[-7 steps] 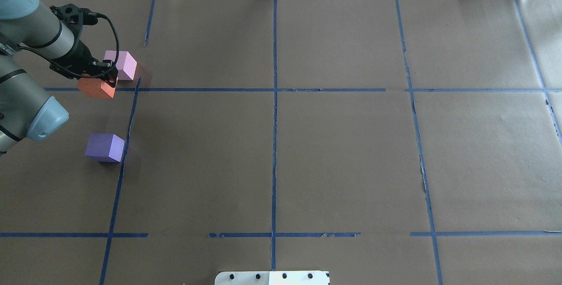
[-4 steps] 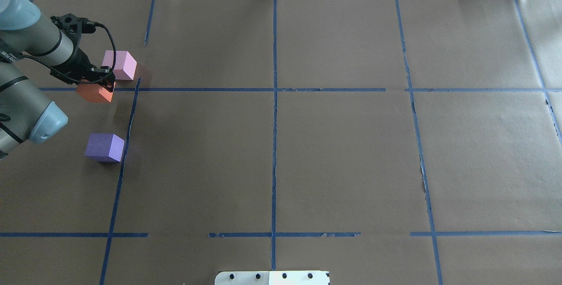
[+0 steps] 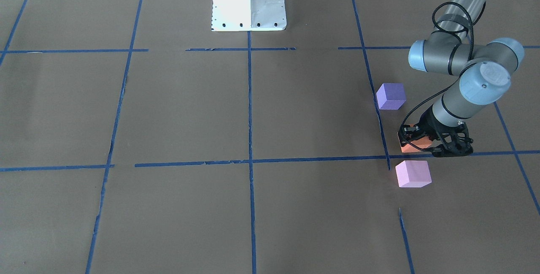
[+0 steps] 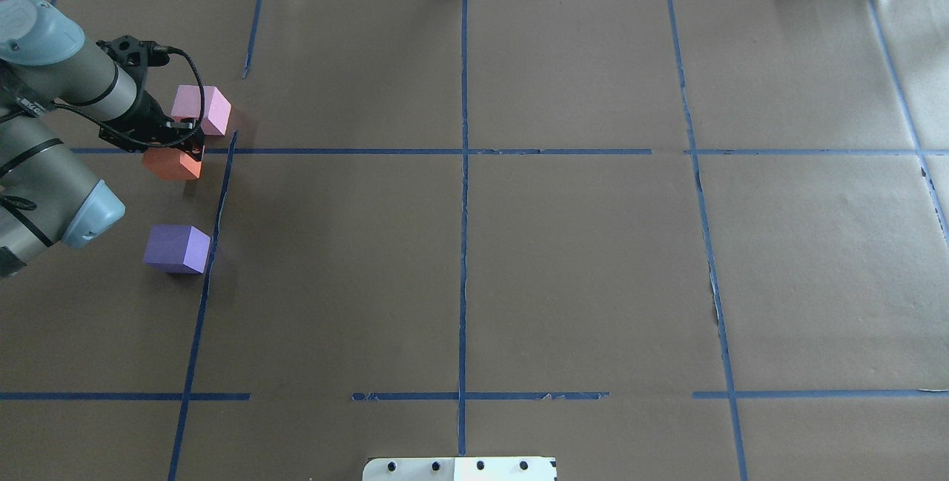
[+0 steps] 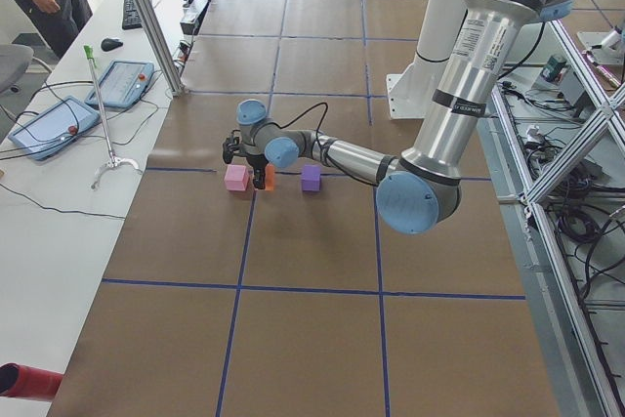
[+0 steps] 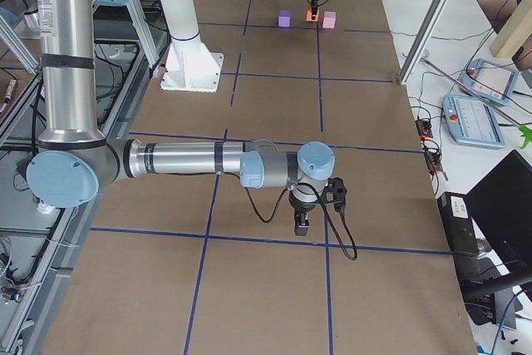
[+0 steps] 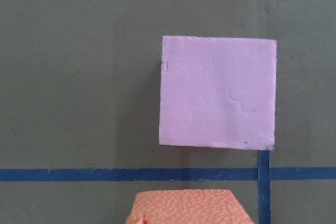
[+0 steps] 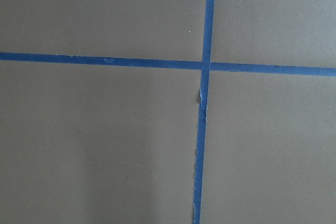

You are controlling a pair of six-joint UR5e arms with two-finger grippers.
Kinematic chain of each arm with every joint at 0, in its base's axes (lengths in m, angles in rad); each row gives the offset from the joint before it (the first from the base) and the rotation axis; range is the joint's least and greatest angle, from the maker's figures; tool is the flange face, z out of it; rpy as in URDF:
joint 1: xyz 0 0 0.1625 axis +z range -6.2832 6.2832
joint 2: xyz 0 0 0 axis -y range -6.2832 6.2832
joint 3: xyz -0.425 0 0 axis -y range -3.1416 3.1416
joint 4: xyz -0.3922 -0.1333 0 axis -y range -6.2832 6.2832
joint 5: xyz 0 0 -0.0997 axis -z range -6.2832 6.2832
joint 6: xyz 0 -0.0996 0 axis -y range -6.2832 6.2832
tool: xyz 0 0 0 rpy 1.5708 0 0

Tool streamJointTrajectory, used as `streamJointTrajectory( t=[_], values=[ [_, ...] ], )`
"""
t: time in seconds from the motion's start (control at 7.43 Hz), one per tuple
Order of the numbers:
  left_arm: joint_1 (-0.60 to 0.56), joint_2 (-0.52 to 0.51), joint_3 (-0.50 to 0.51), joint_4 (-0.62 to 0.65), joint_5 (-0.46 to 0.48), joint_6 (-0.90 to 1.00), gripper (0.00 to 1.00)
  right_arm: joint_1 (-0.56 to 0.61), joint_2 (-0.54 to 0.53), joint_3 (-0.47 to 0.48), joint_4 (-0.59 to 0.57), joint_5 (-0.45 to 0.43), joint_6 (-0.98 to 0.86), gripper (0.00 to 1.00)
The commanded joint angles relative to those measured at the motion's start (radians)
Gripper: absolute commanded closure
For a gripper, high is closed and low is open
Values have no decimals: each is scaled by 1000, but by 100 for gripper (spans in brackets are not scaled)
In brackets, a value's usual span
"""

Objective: Arrange blocks in a line
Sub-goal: 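Lower the orange cube between the pink and purple cubes, left gripper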

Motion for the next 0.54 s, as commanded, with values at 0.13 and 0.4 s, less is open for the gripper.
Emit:
streamJointTrajectory(
  t=[0.13,0.4],
  values=[
    [55,1,11,-33,2,-32,63,0,0,0,1,0,0,0],
    [61,1,8,-33,2,-32,61,0,0,0,-1,1,0,0]
  ],
)
